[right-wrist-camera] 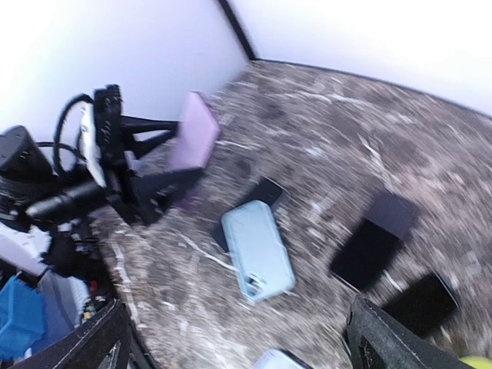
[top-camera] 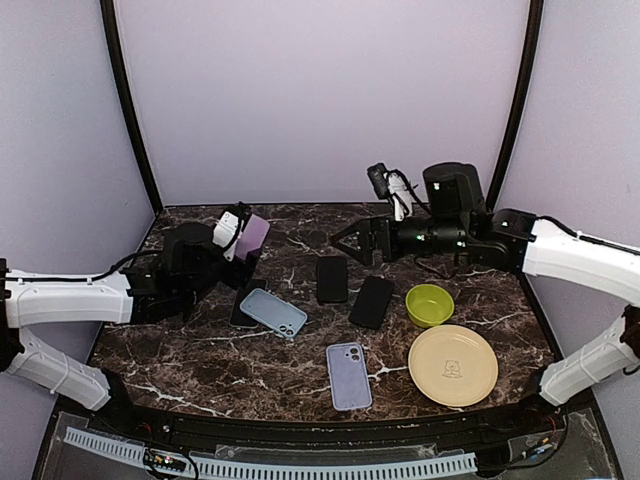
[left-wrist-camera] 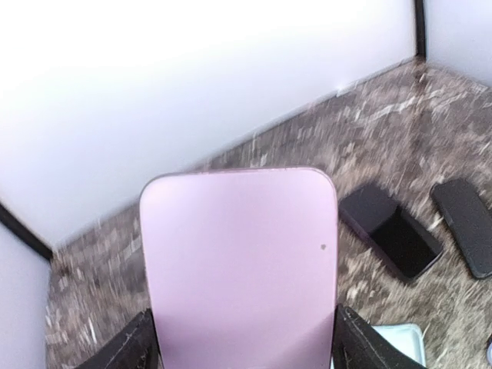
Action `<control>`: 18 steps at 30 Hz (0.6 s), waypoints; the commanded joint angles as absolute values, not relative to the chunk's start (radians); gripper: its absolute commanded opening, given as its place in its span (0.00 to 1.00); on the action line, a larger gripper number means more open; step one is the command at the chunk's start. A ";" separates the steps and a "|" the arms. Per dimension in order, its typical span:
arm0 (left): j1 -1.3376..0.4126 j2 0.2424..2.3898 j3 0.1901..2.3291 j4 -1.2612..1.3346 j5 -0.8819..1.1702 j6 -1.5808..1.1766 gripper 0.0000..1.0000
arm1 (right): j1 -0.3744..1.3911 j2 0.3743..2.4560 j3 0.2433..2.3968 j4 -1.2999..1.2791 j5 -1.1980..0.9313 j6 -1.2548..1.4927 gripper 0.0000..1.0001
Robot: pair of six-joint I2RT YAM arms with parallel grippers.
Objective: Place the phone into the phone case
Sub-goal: Pass from the left arm to the right
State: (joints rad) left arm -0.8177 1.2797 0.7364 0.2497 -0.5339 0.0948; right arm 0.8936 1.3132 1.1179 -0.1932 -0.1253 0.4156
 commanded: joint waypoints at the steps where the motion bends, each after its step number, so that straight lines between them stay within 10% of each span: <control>1: -0.886 1.202 0.694 0.621 -0.516 0.438 0.18 | 0.893 1.405 1.253 -0.067 -0.318 0.339 0.98; 11: -1.003 1.221 0.669 0.775 -0.481 0.647 0.17 | 0.890 1.664 1.547 -0.161 -0.419 0.258 0.96; 18: -1.011 1.222 0.660 0.753 -0.426 0.620 0.16 | 0.890 1.728 1.576 -0.163 -0.520 0.255 0.68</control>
State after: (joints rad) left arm -1.0035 1.2343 0.6678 0.6785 -0.4648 0.6041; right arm 0.8936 1.7199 1.5463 -0.1669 -0.4385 0.2707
